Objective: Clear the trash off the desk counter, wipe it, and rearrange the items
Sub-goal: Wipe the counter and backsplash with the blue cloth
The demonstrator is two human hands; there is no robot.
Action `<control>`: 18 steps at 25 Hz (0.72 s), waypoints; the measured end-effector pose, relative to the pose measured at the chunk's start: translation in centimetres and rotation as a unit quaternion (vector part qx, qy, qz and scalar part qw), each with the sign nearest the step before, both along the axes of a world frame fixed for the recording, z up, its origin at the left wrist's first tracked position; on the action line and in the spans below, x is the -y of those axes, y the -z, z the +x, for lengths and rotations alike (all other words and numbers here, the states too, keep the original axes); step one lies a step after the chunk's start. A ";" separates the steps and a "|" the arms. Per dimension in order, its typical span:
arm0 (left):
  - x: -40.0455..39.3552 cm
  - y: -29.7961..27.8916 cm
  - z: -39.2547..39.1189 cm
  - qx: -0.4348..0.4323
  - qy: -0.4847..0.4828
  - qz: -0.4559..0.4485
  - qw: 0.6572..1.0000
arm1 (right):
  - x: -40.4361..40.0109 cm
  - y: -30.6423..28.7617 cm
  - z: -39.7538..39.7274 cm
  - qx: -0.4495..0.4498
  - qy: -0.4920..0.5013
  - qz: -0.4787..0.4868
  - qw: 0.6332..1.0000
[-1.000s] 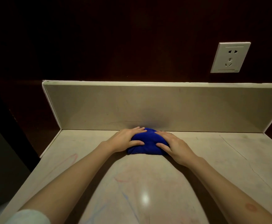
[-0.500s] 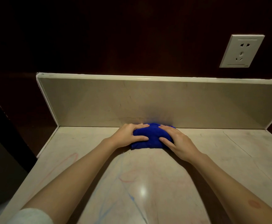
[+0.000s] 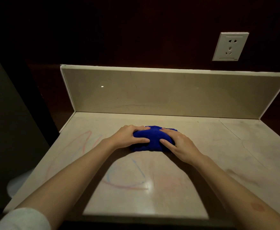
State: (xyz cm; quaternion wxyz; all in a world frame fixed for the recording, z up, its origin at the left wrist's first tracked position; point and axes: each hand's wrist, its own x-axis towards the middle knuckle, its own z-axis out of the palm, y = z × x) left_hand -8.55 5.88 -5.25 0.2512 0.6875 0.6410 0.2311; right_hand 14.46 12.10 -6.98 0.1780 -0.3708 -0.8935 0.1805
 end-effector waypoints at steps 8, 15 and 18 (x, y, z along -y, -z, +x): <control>9.9 -0.3 4.7 -0.002 -0.022 0.004 1.000 | 8.6 -0.3 4.5 -0.008 -0.048 0.011 0.999; 16.4 -0.3 8.1 -0.019 -0.029 0.015 0.999 | 14.1 0.1 7.7 -0.008 -0.068 0.024 0.997; 17.7 -0.1 8.8 -0.025 -0.031 0.029 0.999 | 15.1 0.5 8.4 -0.018 -0.072 0.038 0.997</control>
